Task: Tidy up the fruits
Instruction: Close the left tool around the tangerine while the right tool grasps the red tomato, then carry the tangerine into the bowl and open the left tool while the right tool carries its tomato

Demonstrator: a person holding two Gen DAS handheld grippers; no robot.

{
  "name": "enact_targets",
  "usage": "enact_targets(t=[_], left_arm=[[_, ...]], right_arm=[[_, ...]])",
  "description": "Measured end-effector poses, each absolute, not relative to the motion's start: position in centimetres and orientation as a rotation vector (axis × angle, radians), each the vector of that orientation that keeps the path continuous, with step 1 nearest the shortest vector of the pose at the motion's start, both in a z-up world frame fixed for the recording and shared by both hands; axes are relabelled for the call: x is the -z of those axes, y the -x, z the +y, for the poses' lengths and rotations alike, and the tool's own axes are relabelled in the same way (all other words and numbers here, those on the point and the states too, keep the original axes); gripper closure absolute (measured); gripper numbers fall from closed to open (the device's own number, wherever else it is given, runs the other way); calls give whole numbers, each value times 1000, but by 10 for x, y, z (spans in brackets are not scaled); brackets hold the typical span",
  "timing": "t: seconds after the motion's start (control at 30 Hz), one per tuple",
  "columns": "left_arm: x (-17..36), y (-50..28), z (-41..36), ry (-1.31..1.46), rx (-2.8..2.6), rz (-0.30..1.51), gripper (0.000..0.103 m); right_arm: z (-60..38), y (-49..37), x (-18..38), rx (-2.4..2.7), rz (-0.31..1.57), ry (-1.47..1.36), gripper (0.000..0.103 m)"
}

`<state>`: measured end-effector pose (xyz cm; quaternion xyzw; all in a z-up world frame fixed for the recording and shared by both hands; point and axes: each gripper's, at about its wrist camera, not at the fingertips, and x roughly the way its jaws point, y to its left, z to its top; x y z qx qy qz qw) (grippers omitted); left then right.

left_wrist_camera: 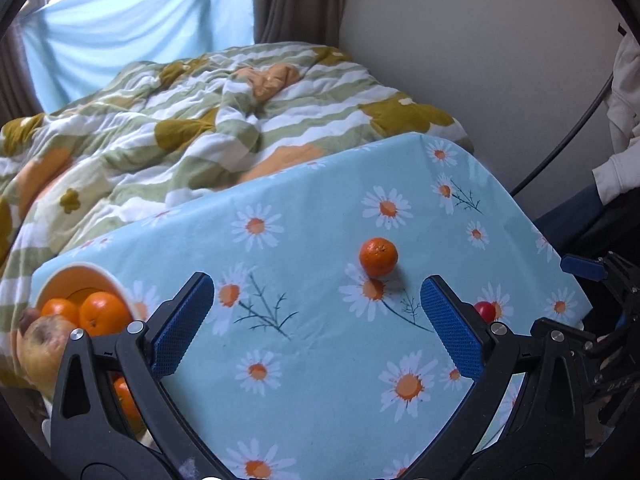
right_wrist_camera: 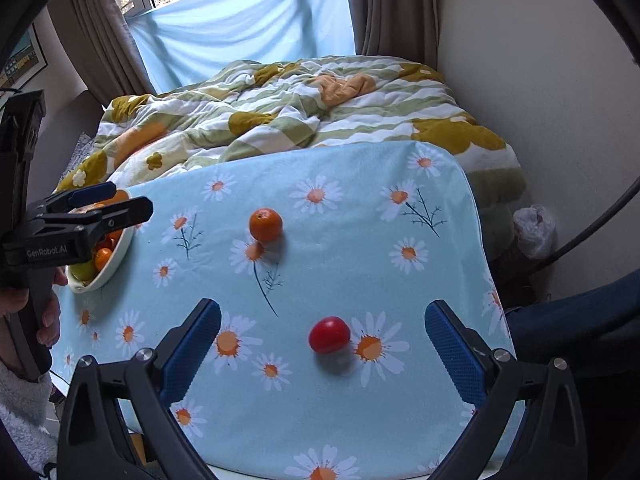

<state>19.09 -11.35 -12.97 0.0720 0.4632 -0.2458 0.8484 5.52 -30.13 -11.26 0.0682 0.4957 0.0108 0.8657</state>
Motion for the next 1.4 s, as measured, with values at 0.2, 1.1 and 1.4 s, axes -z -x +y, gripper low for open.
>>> enact_targets(t=[0.2, 1.1, 1.4], left_arm=[[169, -203, -155, -221, 599, 1019, 1], [216, -205, -182, -352, 635, 1072, 61], [214, -197, -166, -330, 597, 1076, 61]], right_arm=[[-309, -55, 142, -17, 1067, -165, 1], [-298, -65, 190, -75, 1148, -136, 50], [-296, -69, 190, -95, 1149, -146, 71]])
